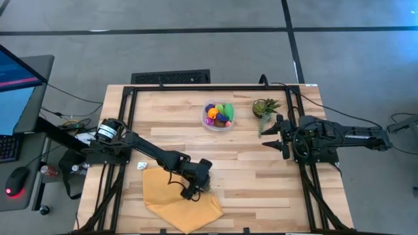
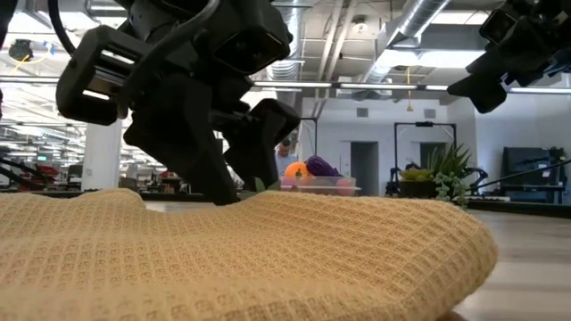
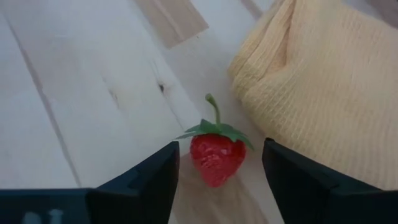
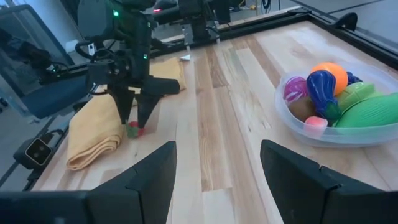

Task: Pick and placing Produce into tupperware
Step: Put the strawberry in the transparent bin

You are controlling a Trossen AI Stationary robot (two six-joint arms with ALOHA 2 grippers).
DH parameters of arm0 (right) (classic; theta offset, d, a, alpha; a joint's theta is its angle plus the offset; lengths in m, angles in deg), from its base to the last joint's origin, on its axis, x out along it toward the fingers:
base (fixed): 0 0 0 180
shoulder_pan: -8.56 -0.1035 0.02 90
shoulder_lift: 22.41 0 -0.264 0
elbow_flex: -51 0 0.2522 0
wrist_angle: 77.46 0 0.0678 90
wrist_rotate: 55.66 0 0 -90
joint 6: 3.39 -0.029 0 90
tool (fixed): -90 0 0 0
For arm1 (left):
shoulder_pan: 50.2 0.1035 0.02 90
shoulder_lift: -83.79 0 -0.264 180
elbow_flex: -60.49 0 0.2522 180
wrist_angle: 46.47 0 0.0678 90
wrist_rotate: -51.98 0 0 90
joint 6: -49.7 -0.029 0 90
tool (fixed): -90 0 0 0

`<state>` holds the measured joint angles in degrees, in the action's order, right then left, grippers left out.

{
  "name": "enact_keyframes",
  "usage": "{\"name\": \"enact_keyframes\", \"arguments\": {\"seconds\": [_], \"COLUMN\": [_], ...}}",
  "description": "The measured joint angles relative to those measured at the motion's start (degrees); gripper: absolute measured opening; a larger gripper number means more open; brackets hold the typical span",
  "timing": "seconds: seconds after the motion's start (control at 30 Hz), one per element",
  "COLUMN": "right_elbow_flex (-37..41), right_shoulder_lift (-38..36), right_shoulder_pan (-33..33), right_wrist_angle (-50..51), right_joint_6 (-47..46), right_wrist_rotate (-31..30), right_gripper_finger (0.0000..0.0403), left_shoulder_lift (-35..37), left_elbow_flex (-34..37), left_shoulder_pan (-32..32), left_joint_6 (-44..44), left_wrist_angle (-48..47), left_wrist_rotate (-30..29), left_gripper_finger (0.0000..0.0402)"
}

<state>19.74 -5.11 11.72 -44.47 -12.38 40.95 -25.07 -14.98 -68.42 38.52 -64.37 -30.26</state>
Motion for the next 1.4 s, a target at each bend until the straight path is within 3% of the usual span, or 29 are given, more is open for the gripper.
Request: {"name": "enact_keyframes", "arguments": {"seconds": [0.23, 1.17, 1.4], "right_elbow_flex": [0.0, 0.0, 0.0], "right_shoulder_lift": [0.0, 0.0, -0.1], "right_shoulder_pan": [0.0, 0.0, 0.0], "right_wrist_angle": [0.0, 0.0, 0.0], "right_joint_6": [0.0, 0.1, 0.0], "right_wrist_rotate": [0.0, -0.3, -0.3], "right_gripper_finger": [0.0256, 0.0256, 0.0256], "left_shoulder_lift": [0.0, -1.2, -3.0], "left_elbow_flex": [0.0, -0.1, -1.0], "left_shoulder_pan": [0.0, 0.8, 0.7], "left_joint_6": [1.6, 0.4, 3.7], "left_wrist_angle": [-0.2, 1.5, 3.3], "left_wrist_rotate": [-2.5, -2.4, -2.3], "left_gripper_finger": [0.0244, 0.0245, 0.0245]}}
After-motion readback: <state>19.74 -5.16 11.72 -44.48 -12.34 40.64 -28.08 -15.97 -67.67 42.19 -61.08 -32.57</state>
